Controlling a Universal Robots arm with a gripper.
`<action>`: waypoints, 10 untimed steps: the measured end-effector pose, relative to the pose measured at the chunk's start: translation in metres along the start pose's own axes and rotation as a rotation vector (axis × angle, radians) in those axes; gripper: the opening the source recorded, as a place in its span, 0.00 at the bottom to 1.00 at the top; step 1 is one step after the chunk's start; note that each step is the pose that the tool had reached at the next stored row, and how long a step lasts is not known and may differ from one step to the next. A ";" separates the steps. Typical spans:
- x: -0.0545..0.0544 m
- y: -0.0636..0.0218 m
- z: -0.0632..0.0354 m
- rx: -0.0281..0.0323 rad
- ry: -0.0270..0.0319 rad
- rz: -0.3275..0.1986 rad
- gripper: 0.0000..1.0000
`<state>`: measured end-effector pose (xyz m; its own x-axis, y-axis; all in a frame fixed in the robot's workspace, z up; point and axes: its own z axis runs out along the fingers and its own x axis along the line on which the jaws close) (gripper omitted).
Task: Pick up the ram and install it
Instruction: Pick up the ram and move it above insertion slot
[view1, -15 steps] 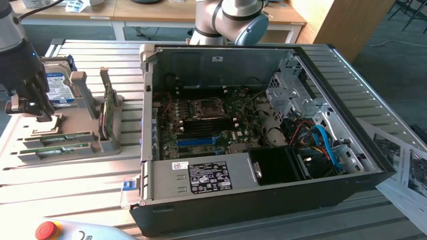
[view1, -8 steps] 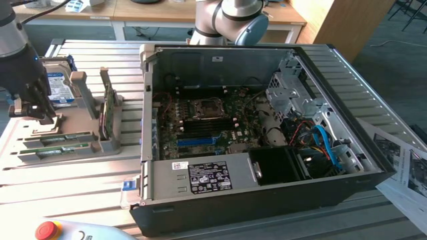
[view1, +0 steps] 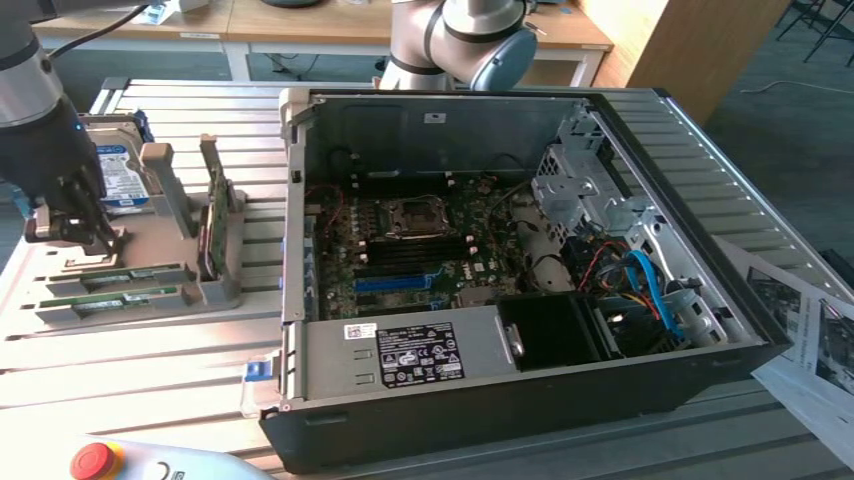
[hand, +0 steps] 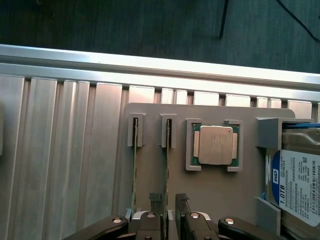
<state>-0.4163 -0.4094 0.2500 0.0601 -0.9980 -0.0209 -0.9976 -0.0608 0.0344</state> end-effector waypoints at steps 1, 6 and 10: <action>0.000 0.0000 0.0011 0.0001 -0.0001 0.000 0.25; 0.000 -0.0001 0.0026 -0.0002 0.0001 0.000 0.25; 0.000 -0.0001 0.0027 0.0000 0.0000 0.000 0.25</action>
<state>-0.4163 -0.4094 0.2472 0.0601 -0.9980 -0.0209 -0.9976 -0.0607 0.0344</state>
